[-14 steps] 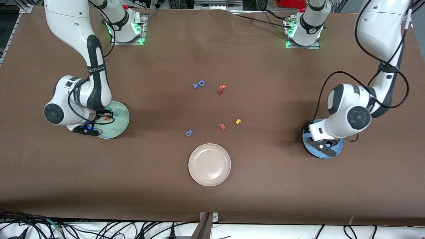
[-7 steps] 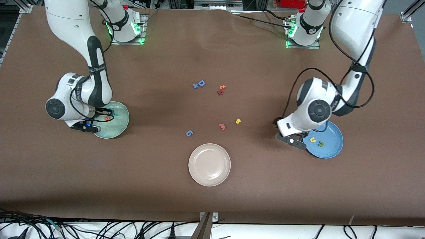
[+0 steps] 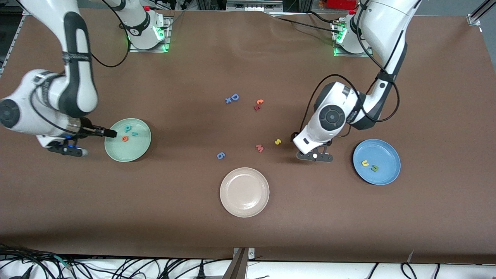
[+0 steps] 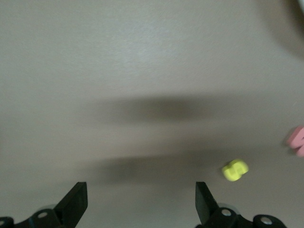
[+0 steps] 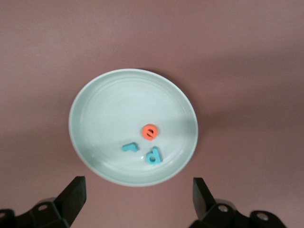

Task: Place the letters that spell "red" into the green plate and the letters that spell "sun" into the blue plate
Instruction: 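Move the left gripper to the yellow s while the right gripper withdraws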

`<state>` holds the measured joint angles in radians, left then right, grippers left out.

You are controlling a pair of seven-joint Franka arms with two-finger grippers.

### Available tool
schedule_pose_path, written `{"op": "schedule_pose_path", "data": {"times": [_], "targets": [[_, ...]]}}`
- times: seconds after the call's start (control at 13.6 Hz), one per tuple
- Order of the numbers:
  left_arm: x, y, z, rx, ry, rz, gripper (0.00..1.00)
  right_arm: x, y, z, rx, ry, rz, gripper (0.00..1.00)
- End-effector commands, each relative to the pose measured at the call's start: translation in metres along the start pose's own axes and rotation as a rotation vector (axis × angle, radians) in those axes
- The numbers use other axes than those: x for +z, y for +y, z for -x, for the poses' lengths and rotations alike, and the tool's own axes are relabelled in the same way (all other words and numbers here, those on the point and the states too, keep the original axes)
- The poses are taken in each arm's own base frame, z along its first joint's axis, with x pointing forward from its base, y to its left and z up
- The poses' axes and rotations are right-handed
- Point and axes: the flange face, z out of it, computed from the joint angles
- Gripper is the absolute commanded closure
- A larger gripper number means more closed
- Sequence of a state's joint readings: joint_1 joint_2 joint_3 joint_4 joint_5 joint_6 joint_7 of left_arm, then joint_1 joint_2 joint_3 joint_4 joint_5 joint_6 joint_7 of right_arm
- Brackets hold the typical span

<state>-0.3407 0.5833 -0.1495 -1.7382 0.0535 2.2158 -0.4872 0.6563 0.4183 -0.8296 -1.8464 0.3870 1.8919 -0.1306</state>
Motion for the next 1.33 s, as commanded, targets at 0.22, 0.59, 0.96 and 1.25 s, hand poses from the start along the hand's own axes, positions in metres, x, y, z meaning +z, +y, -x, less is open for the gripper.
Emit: {"op": "schedule_pose_path", "data": {"times": [0.22,0.59,0.96,1.25], "targets": [[0.018,0.023,-0.019,-0.276,-0.020,0.087,0.00,-0.097,0.004,-0.002,-0.010,0.031,-0.014,0.01],[0.026,0.059,-0.005,-0.275,0.001,0.113,0.00,-0.144,0.005,0.001,-0.011,0.073,0.002,0.01],[0.046,0.075,0.004,-0.284,0.019,0.116,0.00,-0.211,0.001,0.018,-0.018,0.095,0.011,0.00],[0.055,0.078,0.009,-0.276,0.010,0.106,0.00,-0.229,0.002,0.027,-0.017,0.089,0.013,0.00]]}}
